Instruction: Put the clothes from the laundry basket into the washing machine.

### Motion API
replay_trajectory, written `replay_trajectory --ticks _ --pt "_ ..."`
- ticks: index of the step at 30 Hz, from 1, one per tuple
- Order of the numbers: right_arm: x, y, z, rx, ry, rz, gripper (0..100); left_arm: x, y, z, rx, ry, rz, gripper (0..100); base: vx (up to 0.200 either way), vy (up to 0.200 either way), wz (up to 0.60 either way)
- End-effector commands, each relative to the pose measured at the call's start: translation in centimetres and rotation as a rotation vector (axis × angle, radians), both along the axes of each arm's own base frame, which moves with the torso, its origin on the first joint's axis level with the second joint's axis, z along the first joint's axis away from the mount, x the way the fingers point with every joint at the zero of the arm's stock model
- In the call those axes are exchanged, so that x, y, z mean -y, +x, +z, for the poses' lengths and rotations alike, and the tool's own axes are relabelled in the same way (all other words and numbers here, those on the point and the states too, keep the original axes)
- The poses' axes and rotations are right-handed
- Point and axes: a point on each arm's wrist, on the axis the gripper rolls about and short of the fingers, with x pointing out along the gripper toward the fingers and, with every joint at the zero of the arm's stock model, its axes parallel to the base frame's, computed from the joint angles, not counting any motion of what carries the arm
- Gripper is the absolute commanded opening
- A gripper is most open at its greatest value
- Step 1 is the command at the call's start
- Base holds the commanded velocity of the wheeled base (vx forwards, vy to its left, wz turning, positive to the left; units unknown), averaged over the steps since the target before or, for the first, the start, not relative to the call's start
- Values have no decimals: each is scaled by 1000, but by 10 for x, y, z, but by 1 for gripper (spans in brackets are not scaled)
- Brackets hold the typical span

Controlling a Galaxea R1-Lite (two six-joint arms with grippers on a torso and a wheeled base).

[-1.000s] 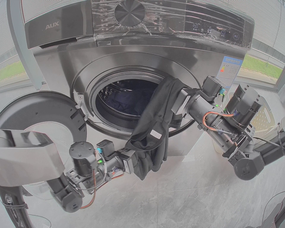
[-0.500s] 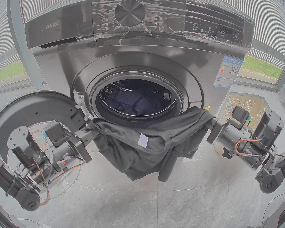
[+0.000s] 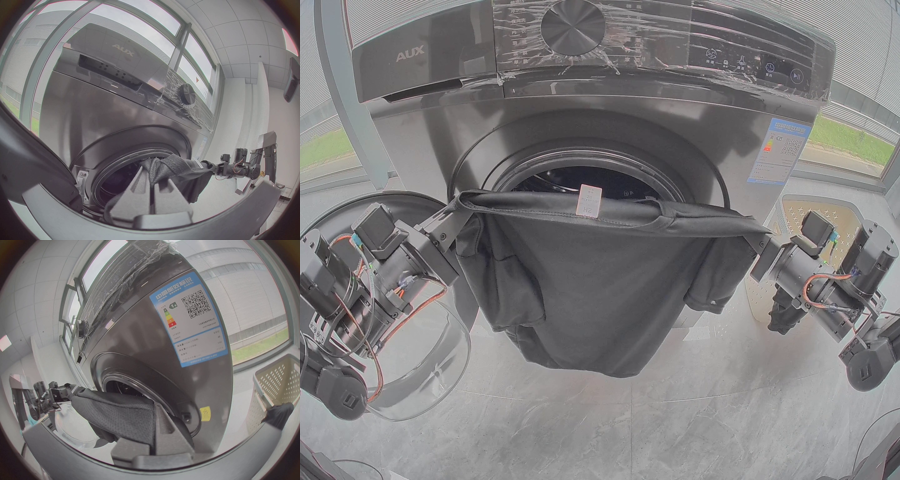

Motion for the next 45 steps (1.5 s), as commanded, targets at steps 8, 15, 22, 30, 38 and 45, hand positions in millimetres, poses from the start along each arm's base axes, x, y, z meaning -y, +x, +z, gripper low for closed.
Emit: replay_trajectory --ticks 8,15,22,30,38,45 --pt "-7 20 -2 79 31 -53 0 0 7 -10 -36 19 15 0 0 0 0" --pt "-10 18 2 116 43 -43 0 -7 5 -6 -17 16 37 0 0 0 0" --pt "-4 4 4 131 7 -41 0 1 -7 -12 -35 32 -15 0 0 0 0" --pt "-4 -10 19 168 17 -9 0 10 -16 -2 6 19 -57 0 0 0 0" --pt "-11 -42 30 139 -4 63 0 12 -30 7 44 8 -97 0 0 0 0" --pt "-1 -56 38 118 -32 52 0 10 -29 8 47 5 -92 0 0 0 0"
